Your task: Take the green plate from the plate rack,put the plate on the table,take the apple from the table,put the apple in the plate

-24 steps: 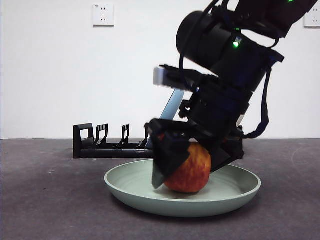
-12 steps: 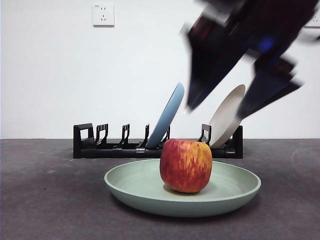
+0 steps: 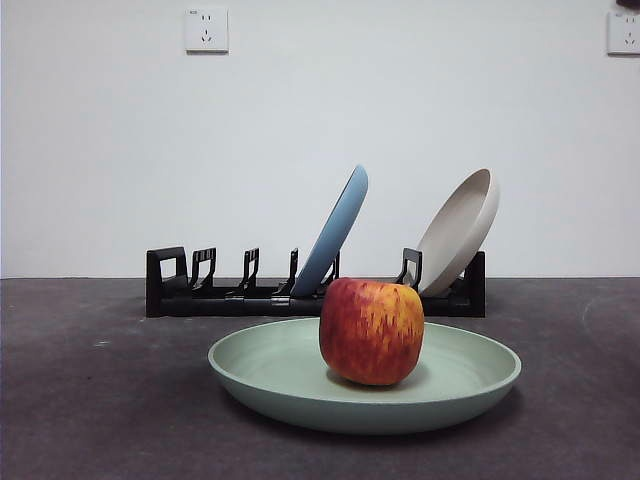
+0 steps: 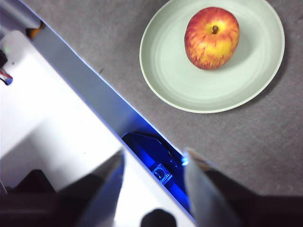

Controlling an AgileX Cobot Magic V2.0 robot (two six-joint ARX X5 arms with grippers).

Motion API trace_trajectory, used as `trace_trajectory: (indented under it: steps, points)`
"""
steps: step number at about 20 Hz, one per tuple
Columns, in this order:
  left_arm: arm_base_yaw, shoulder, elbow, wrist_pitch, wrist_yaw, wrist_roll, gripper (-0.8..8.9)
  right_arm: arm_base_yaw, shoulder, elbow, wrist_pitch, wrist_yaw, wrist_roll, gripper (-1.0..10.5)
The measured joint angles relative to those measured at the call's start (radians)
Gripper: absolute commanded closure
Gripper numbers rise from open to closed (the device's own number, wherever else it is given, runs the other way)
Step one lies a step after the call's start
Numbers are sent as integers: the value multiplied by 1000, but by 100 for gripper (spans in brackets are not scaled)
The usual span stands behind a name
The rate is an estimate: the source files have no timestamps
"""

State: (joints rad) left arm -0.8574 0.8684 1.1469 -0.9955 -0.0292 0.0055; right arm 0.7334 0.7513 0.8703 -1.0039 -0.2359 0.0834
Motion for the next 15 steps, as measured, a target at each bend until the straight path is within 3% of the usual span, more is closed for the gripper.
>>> trace_trajectory:
  steps: [12,15]
  points:
    - [-2,0,0,-11,2,0,817,0,-6,0,1,1,15,946]
    - [39,-12,0,59,-37,14,817,0,-6,0,1,1,15,946]
